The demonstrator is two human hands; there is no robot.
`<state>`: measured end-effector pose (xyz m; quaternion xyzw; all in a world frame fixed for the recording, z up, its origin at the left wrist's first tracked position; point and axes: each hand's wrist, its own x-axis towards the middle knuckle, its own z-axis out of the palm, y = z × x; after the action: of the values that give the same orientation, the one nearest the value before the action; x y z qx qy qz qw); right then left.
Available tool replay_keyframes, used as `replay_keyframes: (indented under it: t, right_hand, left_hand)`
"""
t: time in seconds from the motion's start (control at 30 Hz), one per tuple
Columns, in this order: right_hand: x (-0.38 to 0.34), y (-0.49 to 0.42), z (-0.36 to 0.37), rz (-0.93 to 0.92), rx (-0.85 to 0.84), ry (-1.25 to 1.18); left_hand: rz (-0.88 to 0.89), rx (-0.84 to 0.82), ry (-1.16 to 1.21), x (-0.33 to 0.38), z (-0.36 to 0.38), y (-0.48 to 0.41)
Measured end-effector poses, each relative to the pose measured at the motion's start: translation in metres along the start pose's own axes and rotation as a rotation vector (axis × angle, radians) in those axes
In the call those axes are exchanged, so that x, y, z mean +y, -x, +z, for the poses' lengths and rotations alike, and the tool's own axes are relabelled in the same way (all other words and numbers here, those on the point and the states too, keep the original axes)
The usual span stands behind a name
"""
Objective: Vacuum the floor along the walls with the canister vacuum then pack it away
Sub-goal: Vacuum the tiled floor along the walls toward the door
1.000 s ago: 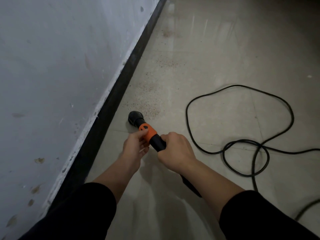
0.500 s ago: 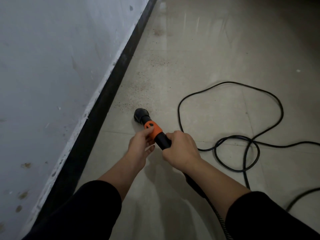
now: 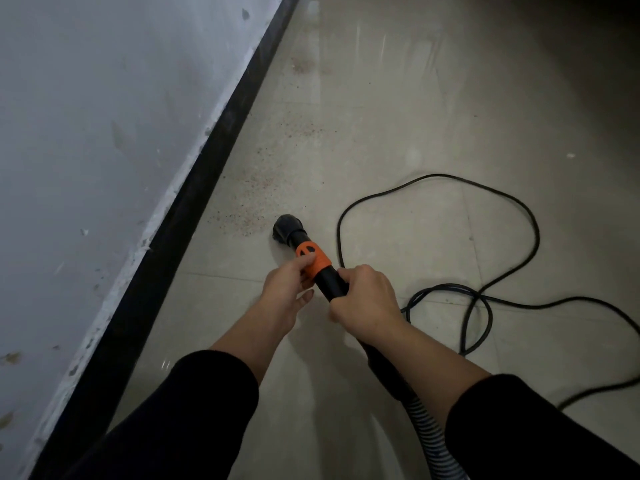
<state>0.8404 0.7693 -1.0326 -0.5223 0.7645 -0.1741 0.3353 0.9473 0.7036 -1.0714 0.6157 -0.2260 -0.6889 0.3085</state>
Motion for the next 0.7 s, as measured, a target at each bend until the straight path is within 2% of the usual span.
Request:
replay_keyframes:
  t: [0.5, 0.7]
  right_hand:
    - [0.009, -0.025, -0.043, 0.070, -0.071, 0.001]
    - [0.024, -0.029, -0.064, 0.105, -0.077, -0.052]
  left_hand:
    - [-0.070, 0.066, -0.041, 0.021, 0.046, 0.002]
    - [-0.090, 0.042, -0.111, 0.023, 0.071, 0.005]
